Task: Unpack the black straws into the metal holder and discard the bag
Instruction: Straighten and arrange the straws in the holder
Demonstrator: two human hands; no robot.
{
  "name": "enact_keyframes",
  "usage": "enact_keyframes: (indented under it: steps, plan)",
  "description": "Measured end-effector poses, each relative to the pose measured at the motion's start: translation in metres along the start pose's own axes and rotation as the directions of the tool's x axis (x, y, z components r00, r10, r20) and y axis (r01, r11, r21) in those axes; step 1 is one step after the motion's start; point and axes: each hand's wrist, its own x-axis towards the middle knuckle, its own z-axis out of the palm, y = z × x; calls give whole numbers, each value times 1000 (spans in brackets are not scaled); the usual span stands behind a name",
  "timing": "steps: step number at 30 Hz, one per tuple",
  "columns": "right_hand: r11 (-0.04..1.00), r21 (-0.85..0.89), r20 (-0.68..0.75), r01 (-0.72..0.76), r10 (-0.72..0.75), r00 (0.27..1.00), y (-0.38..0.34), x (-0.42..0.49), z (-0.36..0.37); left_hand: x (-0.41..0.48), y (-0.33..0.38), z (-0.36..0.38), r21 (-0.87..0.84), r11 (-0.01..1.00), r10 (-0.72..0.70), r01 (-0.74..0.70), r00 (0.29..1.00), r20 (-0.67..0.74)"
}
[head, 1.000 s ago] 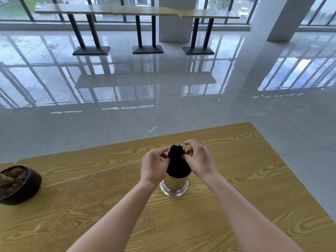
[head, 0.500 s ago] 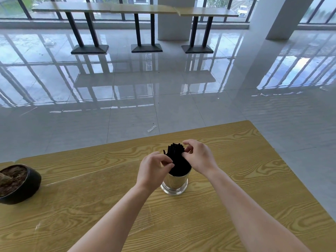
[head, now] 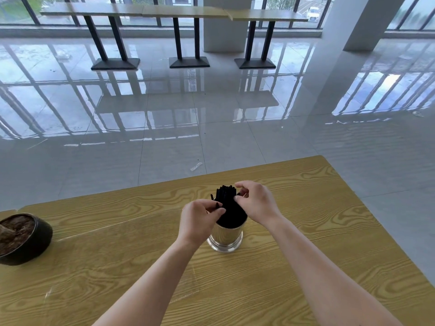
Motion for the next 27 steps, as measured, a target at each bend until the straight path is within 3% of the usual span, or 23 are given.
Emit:
enact_keyframes:
  steps: [5, 10, 13, 19, 27]
  plan:
    - [1000, -3, -9, 1, -1, 1000, 0, 0, -1, 12, 1, 1, 145, 987, -46, 63, 992, -120]
    - [999, 42, -8, -3, 3, 1000, 0, -2, -1, 16, -2, 8, 1, 991, -134, 137, 975, -179]
    - [996, 80, -5, -34, 35, 999, 1, -2, 0, 22, -1, 10, -14, 990, -144, 143, 981, -130]
    - [982, 170, 109, -78, 60, 992, -7, 3, -5, 29, 10, 13, 132, 991, 18, -17, 1000, -6]
    - [958, 255, 157, -131, 93, 983, -10, 5, -4, 39, 18, 7, 224, 974, -24, 13, 999, 45]
